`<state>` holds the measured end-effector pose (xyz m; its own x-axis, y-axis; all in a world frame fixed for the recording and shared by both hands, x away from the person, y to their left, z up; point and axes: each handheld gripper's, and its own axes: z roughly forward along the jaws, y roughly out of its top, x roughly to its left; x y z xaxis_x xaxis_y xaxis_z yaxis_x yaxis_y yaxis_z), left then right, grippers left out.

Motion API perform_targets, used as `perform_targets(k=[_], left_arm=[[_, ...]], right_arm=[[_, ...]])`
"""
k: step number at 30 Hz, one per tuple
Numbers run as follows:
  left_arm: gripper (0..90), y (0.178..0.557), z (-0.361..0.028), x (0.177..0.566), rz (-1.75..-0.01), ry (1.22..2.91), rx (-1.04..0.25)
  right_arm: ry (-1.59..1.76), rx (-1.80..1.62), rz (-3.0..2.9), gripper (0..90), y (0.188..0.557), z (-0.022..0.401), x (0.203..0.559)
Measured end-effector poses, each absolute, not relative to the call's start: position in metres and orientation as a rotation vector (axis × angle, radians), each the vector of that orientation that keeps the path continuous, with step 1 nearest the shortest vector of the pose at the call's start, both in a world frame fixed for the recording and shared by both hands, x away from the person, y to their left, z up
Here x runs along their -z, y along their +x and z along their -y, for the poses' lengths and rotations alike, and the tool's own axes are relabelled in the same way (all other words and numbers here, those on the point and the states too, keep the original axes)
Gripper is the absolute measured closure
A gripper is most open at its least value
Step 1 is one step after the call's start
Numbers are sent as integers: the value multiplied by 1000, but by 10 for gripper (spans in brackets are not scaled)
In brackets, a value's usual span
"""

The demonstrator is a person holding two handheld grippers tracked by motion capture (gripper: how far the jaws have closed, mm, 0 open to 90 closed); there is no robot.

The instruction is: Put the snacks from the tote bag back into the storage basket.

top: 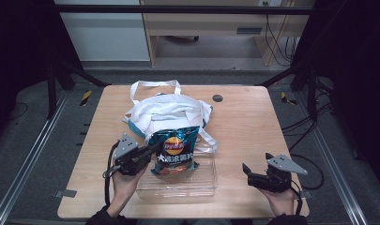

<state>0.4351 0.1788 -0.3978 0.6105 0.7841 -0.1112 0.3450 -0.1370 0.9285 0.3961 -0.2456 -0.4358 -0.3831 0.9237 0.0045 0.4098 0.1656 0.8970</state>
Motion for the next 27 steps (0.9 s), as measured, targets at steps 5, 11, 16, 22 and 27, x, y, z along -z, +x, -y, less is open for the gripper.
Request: perform_targets(k=[5,11,16,22,27], left_arm=[[864,439,-178,398,-934,1732,-500],[856,439,-178,398,-934,1730,-501],[759,438,-179,397,-931,1713,-513],[571,437,-178,397,-949,1714,-531],[487,437,-178,396,-958,1714,-520]], right_arm=[[1260,-1173,-1878,82,396,246,436],[1264,-1176,-1879,82,396,246,436],[1258,-1174,-1876,82,396,246,436],[1259,-1177,-1874,82,395,247,435],[1257,-1178,-1875,82,394,246,435]])
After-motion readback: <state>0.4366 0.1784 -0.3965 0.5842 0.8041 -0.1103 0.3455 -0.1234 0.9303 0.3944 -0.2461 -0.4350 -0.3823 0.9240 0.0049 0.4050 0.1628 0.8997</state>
